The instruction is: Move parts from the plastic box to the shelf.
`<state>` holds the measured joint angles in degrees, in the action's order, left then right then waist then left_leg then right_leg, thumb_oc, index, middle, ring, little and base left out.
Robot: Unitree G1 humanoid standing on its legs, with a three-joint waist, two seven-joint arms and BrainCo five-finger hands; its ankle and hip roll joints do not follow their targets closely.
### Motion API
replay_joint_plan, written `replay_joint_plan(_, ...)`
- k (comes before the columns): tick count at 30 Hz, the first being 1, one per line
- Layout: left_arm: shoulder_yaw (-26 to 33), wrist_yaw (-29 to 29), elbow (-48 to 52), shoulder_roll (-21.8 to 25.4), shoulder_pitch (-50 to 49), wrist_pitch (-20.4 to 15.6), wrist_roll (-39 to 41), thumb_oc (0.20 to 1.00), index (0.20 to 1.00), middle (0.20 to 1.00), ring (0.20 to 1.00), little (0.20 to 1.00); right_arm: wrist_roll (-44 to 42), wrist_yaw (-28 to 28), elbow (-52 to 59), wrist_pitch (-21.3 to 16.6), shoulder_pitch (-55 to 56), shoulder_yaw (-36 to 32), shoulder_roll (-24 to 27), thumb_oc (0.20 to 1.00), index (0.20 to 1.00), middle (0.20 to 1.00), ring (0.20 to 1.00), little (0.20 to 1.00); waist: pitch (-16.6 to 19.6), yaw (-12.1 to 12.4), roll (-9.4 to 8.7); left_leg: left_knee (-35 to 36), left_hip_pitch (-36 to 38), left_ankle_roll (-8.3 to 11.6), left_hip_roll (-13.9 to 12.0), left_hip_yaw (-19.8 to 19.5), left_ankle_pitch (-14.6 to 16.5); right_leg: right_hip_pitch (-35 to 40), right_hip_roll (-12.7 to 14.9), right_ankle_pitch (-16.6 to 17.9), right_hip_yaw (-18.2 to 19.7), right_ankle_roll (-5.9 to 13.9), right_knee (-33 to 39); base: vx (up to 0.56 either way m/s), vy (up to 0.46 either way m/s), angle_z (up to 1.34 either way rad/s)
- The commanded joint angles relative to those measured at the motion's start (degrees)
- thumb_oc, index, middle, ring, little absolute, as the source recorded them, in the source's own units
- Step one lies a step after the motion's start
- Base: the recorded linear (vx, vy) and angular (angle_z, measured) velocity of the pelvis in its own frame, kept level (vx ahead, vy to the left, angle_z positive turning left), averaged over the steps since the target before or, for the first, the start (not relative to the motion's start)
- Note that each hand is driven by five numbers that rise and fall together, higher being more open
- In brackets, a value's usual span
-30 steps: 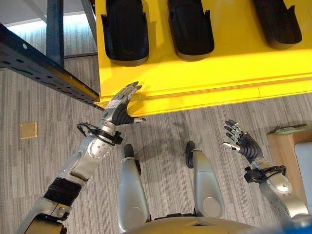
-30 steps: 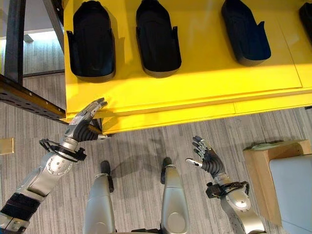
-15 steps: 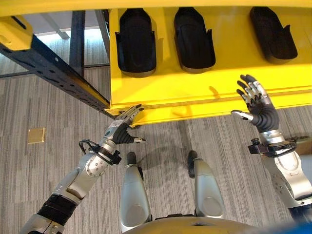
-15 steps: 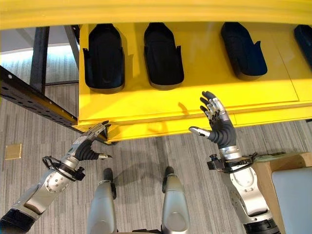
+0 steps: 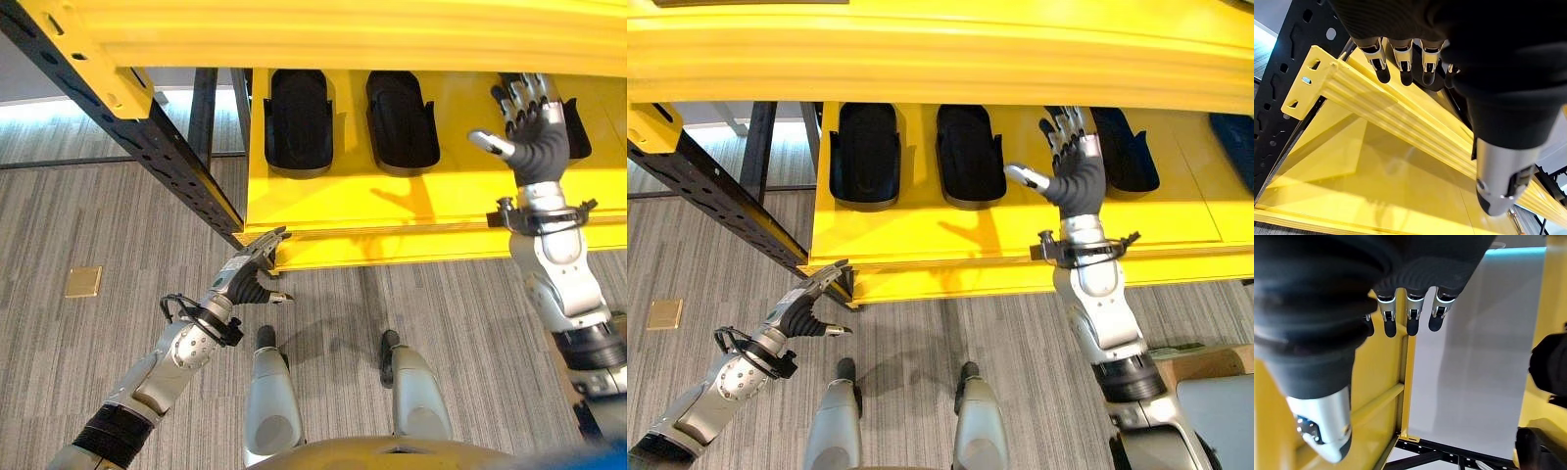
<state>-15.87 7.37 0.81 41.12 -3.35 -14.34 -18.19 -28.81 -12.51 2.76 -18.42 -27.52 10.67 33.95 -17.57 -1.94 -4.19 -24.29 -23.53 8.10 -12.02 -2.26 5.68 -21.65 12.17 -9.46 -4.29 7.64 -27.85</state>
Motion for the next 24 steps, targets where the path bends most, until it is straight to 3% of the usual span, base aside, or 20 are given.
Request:
replay_joint_plan(1,-0.98,0.47,2.63,2.45,-0.09,-1.38,3.31,1.0,1.0,1.0,1.0,1.0,1.83,-3.28,0.91,-1.25,-4.5,-1.02,0.77,1.0,1.0,1.0,1.0,1.0,1.08,0.5,-0.91,0.27,-2.05,-0.8,-1.56,0.81,-0.97,3.86,0.97,4.76,1.48,1.23,5.87,-0.01,-0.013,0.03)
replay_joint_plan(8,-2.37,1.06,3.74,3.52,0.61,-0.14,6.54,1.0,1.0,1.0,1.0,1.0,-5.67,-5.27,-13.38,0.16,-21.35,5.76,1.14,1.0,1.0,1.0,1.0,1.0,-0.42,1.84,-0.8,-1.46,-4.14,-0.73,-1.42,0.52,-0.93,1.21,0.81,4.35,1.95,0.45,3.28,-0.04,-0.002,0.01)
replay_joint_plan(24,-2.85,0.71,3.56,5.49,-0.11,0.78,11.43,1.0,1.0,1.0,1.0,1.0,-11.98,-7.44,-33.53,2.23,-40.36,11.91,1.38,1.0,1.0,1.0,1.0,1.0,-3.98,3.58,0.51,-3.87,-8.15,-1.07,-0.81,0.28,-1.28,-3.8,0.72,4.85,2.49,-0.1,0.49,-0.05,0.002,0.0)
